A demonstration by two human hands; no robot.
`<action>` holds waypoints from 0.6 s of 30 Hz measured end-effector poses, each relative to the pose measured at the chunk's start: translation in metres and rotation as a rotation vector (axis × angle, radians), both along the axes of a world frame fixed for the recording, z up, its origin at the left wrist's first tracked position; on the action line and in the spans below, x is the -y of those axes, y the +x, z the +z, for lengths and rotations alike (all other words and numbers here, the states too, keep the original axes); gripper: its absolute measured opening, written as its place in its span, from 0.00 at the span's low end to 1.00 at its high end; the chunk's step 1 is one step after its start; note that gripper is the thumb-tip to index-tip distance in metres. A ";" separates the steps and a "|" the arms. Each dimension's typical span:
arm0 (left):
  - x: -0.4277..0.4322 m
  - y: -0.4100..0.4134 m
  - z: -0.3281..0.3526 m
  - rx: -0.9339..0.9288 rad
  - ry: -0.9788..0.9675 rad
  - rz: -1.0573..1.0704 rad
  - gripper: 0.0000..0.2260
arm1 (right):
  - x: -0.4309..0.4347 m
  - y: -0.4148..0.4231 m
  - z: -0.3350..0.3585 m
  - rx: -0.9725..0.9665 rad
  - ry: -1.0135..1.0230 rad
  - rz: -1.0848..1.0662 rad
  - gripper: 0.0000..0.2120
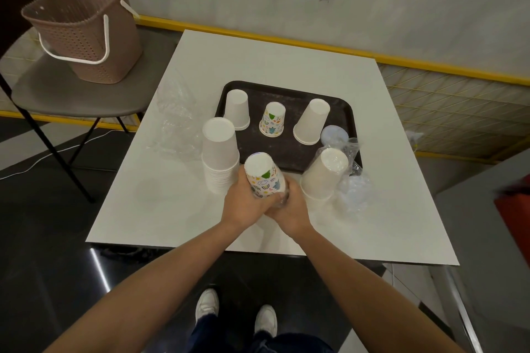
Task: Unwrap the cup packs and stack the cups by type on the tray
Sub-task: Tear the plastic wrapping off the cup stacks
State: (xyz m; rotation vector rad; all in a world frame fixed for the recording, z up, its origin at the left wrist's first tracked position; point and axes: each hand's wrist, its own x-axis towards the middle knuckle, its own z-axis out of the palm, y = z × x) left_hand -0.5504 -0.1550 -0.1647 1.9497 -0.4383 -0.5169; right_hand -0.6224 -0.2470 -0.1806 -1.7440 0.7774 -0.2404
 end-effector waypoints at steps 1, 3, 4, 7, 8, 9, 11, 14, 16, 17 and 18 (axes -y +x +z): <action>-0.001 0.000 -0.001 -0.009 -0.007 0.005 0.40 | 0.000 -0.001 0.001 -0.002 -0.002 0.000 0.35; -0.002 -0.001 -0.002 -0.020 -0.014 0.016 0.39 | 0.002 -0.003 0.004 -0.007 0.004 0.008 0.33; -0.002 -0.001 -0.001 -0.025 -0.014 0.019 0.37 | 0.003 -0.005 0.005 -0.018 0.006 0.014 0.33; -0.002 -0.002 0.001 -0.029 -0.021 0.026 0.33 | 0.006 -0.009 0.007 -0.031 0.019 0.032 0.33; -0.002 -0.002 0.002 -0.024 -0.027 0.029 0.32 | 0.007 -0.010 0.007 -0.026 0.018 0.035 0.33; -0.002 -0.002 0.003 -0.013 -0.039 0.037 0.32 | 0.007 -0.011 0.007 -0.020 0.013 0.035 0.32; 0.000 -0.003 0.004 0.031 -0.054 0.069 0.33 | 0.008 -0.012 0.008 -0.001 0.011 0.022 0.31; 0.002 -0.004 0.005 0.096 -0.033 0.109 0.36 | 0.006 -0.012 0.008 0.025 0.015 0.000 0.29; 0.003 -0.006 0.006 0.111 -0.041 0.108 0.36 | 0.004 -0.013 0.006 0.049 0.051 -0.012 0.30; 0.004 -0.007 0.006 0.104 -0.061 0.112 0.36 | 0.004 -0.013 0.005 0.056 0.073 -0.021 0.30; 0.004 -0.007 0.007 0.092 -0.076 0.120 0.36 | 0.005 -0.013 0.005 0.062 0.097 -0.029 0.30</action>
